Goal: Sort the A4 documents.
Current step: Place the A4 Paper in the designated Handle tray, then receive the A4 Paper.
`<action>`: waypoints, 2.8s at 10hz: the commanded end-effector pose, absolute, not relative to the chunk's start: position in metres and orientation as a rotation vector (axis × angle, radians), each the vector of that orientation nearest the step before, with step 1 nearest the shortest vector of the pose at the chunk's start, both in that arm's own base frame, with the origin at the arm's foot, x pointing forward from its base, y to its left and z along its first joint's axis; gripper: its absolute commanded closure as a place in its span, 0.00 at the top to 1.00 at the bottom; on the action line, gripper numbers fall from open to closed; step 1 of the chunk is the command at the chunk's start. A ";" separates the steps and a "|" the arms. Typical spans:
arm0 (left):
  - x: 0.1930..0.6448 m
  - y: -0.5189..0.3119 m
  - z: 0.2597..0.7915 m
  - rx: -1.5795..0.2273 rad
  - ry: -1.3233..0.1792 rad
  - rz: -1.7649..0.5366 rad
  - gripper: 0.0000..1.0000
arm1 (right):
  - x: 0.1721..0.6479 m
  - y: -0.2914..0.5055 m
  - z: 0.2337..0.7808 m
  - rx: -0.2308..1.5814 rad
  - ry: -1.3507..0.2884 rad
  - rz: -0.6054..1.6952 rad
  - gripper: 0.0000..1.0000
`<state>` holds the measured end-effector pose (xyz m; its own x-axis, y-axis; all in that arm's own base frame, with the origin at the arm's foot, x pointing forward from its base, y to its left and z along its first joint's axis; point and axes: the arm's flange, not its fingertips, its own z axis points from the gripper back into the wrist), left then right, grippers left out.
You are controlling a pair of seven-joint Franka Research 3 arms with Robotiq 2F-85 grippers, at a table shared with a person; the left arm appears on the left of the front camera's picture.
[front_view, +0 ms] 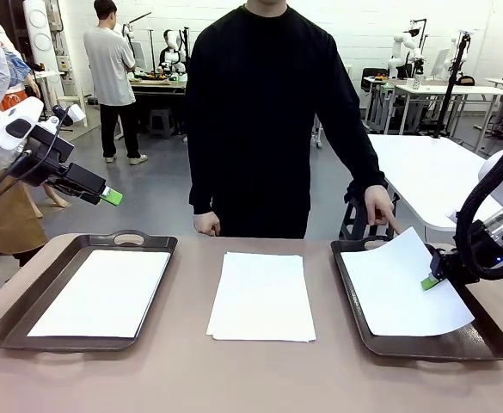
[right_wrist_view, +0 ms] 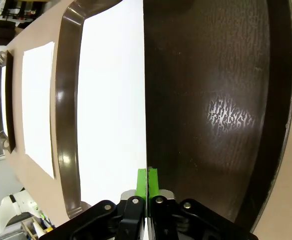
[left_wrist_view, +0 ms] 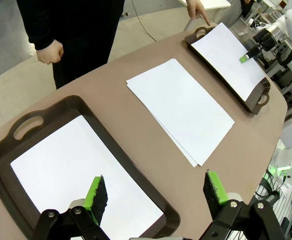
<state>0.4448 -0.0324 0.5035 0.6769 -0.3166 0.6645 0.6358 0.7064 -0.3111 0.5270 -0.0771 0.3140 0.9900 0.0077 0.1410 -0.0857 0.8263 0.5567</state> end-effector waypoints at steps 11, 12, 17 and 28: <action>0.444 -0.032 0.504 -0.571 -0.622 -0.569 1.00 | 0.516 -0.075 0.344 0.383 -0.177 0.064 0.98; 0.444 -0.032 0.504 -0.571 -0.622 -0.569 1.00 | 0.515 -0.075 0.346 0.381 -0.178 0.065 1.00; 0.444 -0.032 0.504 -0.571 -0.622 -0.569 1.00 | 0.519 -0.081 0.346 0.409 -0.187 0.090 1.00; 0.444 -0.032 0.504 -0.571 -0.622 -0.569 1.00 | 0.519 -0.081 0.346 0.409 -0.187 0.090 1.00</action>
<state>0.4448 -0.0324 0.5035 0.6769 -0.3166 0.6645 0.6358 0.7064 -0.3111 0.5190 -0.0807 0.3463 0.9789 0.0490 0.1982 -0.1241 0.9137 0.3871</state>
